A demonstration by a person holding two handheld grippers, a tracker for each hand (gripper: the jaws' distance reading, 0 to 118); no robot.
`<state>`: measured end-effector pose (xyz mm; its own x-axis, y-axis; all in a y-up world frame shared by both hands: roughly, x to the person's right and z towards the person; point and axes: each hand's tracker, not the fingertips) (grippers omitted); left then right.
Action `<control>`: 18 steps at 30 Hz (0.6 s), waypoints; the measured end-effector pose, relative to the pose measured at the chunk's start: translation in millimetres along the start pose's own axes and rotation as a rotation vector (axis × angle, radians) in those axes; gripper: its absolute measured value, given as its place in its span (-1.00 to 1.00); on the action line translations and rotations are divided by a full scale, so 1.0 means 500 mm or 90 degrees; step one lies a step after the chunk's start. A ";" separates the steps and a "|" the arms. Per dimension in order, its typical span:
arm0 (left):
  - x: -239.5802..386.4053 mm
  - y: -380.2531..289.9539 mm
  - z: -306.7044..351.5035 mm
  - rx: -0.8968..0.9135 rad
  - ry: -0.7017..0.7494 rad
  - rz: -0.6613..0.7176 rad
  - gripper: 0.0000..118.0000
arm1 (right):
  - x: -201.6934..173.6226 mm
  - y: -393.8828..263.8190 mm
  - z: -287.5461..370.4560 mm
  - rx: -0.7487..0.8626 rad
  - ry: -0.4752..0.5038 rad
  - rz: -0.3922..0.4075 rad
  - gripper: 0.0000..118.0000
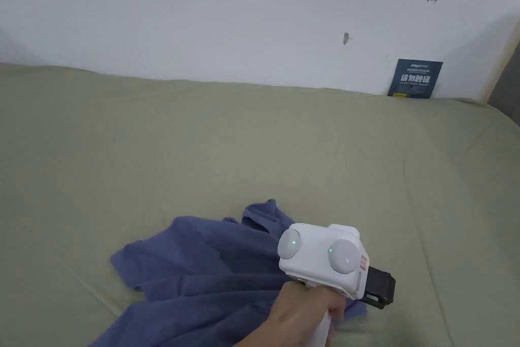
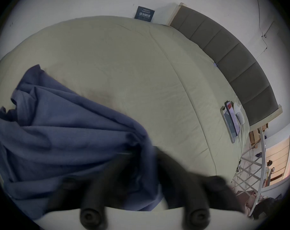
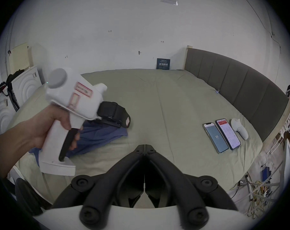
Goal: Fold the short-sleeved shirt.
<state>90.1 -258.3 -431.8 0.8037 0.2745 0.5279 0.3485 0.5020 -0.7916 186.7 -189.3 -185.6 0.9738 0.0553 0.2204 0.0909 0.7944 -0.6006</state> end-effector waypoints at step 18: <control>-0.420 -0.475 0.593 0.107 0.237 0.186 -1.00 | -0.234 -0.002 0.070 0.038 0.166 0.051 -1.00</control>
<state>-304.3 -191.9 -263.4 0.9845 0.1272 0.1209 0.0248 0.5810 -0.8136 65.4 -175.7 -183.8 0.9989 -0.0318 -0.0357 0.0064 0.8286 -0.5599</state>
